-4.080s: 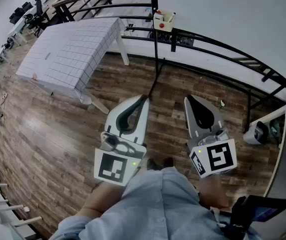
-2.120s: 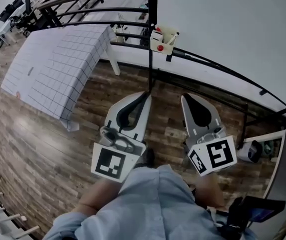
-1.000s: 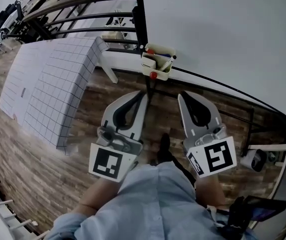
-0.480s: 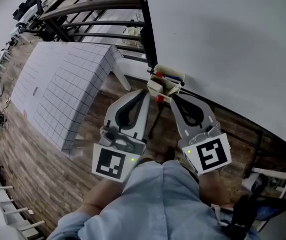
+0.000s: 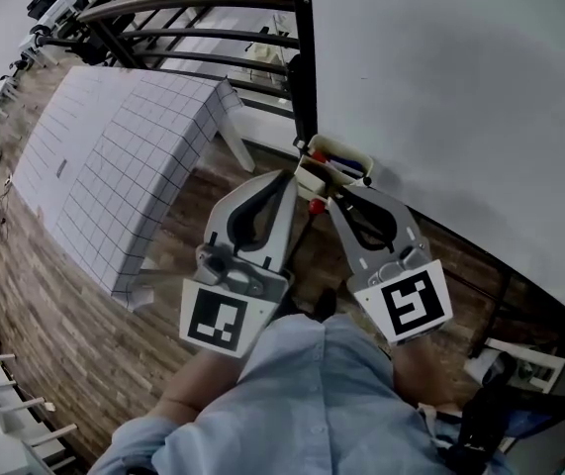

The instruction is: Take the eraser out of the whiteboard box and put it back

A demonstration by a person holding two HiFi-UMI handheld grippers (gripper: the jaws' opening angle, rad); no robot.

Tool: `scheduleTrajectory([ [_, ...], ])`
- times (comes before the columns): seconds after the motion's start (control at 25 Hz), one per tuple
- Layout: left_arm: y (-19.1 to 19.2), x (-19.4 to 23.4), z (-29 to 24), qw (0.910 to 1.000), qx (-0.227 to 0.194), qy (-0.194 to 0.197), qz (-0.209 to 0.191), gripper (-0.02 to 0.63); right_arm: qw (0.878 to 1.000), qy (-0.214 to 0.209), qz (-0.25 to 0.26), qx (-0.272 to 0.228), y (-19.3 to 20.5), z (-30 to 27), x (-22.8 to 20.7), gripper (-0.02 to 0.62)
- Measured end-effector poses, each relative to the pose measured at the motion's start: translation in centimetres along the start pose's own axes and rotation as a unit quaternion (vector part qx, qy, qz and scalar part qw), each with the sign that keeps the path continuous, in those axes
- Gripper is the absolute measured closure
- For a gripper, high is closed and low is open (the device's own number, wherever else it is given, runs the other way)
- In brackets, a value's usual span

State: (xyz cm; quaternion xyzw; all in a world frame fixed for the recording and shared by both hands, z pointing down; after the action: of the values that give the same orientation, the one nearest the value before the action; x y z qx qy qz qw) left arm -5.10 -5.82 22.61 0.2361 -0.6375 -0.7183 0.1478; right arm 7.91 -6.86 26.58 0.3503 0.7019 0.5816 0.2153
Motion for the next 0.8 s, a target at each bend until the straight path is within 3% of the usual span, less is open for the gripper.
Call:
scheduleTrajectory([
  [0.4, 2.4, 3.8, -2.5, 0.9992, 0.013, 0.020, 0.032, 0.607, 0.998, -0.009, 0.005, 0.066, 1.1, -4.6, -0.5, 0.537],
  [0.6, 3.5, 5.4, -3.1, 0.9982, 0.019, 0.028, 0.050, 0.607, 0.991, -0.005, 0.011, 0.133, 2.5, -6.8, -0.2, 0.448],
  [0.8, 4.5, 6.6, -3.6, 0.9971, 0.027, 0.039, 0.059, 0.607, 0.980, 0.007, 0.016, 0.196, 4.2, -8.5, -0.2, 0.431],
])
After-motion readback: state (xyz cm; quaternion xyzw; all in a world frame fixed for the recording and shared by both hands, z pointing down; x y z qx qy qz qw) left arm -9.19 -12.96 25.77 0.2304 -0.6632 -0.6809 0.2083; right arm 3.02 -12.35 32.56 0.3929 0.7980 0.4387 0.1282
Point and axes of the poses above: the fingertips, and each gripper's own axes: z backward along the fingers, x to its left, y out of its underside, the point moved 7 cm from there along z, backward along the fingers, and after that the axes turned 5 degrees about x, right-handed, at the moved point
